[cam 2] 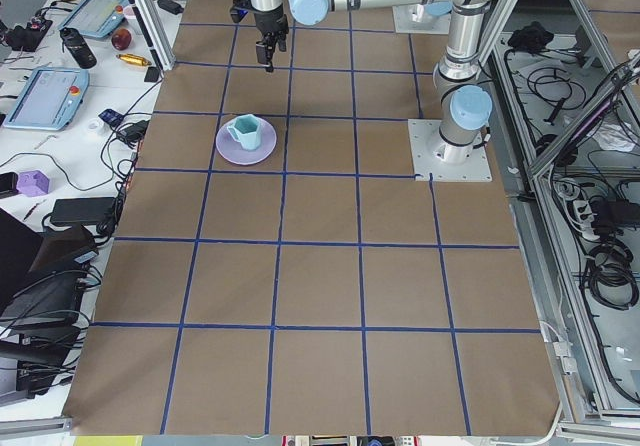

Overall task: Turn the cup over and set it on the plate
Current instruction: 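Open the left gripper and raise it off the mug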

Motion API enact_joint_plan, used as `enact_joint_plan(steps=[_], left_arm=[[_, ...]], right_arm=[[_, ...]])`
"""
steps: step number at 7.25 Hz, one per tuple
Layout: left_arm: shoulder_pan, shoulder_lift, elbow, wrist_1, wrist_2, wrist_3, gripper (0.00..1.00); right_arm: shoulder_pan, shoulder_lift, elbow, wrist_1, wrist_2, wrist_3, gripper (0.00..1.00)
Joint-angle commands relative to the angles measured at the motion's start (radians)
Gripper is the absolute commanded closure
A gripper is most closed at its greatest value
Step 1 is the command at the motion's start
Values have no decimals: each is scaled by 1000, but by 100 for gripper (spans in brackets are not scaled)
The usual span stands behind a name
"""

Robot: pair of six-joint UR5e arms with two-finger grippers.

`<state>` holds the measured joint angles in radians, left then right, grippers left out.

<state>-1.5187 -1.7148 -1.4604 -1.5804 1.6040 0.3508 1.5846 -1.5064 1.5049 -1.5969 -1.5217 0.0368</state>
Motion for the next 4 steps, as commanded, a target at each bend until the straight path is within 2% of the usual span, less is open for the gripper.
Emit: enact_joint_plan(steps=[1, 2, 4], left_arm=[[-44, 92, -9, -56, -6, -120, 0], [-73, 110, -5, -58, -6, -215, 0], [-109, 126, -11, -101, -13, -263, 0]], right_arm=[[0, 0, 0, 0, 0, 0, 0], [0, 0, 0, 0, 0, 0, 0], [0, 0, 0, 0, 0, 0, 0]])
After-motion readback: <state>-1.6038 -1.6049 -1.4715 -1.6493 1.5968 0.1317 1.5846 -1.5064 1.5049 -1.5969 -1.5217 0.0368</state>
